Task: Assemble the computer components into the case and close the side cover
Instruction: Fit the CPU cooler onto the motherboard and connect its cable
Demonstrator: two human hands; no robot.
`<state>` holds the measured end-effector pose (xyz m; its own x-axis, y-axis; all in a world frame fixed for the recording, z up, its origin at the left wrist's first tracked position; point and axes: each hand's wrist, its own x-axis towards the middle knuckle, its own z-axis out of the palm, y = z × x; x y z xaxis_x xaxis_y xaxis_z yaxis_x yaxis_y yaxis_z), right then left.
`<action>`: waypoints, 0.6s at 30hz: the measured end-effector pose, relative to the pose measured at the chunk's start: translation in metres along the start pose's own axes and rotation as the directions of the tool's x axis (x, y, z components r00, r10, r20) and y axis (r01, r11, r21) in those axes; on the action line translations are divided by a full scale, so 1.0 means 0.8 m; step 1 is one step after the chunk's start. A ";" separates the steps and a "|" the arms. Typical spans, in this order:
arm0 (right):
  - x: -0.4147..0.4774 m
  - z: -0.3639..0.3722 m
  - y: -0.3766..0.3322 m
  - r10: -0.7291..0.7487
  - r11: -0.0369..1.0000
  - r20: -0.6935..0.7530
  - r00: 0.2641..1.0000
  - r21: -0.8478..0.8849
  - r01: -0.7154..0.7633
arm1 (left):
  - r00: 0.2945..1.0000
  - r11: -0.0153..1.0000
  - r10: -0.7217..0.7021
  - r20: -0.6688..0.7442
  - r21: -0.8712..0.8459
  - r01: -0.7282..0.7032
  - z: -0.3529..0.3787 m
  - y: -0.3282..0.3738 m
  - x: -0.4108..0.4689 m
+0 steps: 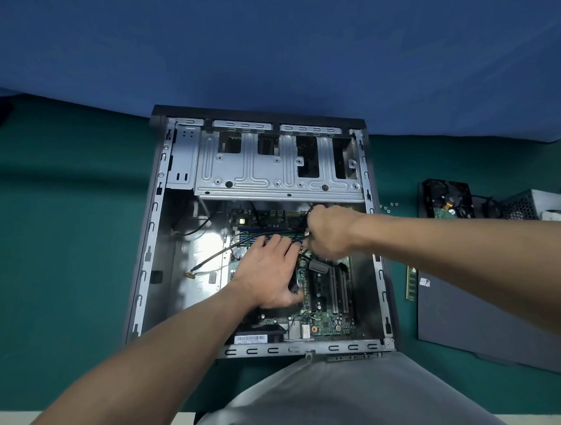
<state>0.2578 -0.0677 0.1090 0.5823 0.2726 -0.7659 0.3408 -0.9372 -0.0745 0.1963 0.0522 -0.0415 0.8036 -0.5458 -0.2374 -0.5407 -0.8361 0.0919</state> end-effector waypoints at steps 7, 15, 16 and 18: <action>-0.019 0.019 -0.006 -0.486 0.668 -0.129 0.865 -0.693 0.272 | 0.999 1.000 -0.006 0.033 0.017 0.006 0.000 0.001 0.001; -0.008 0.000 -0.001 -0.085 0.985 -0.036 0.996 -0.151 0.079 | 1.000 1.000 -0.005 0.012 0.015 0.005 0.001 0.000 0.000; -0.014 0.004 -0.004 -0.185 0.928 -0.088 0.979 -0.344 0.145 | 1.000 1.000 -0.006 0.024 0.016 0.006 0.001 0.001 0.000; -0.020 0.012 -0.007 -0.508 0.642 -0.112 0.854 -0.711 0.289 | 0.998 1.000 -0.010 0.055 -0.004 0.010 0.001 0.002 0.000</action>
<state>0.2397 -0.0688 0.1155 0.4065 0.7335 -0.5447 0.9114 -0.3678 0.1848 0.1950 0.0509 -0.0422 0.7942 -0.5335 -0.2907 -0.5315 -0.8419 0.0931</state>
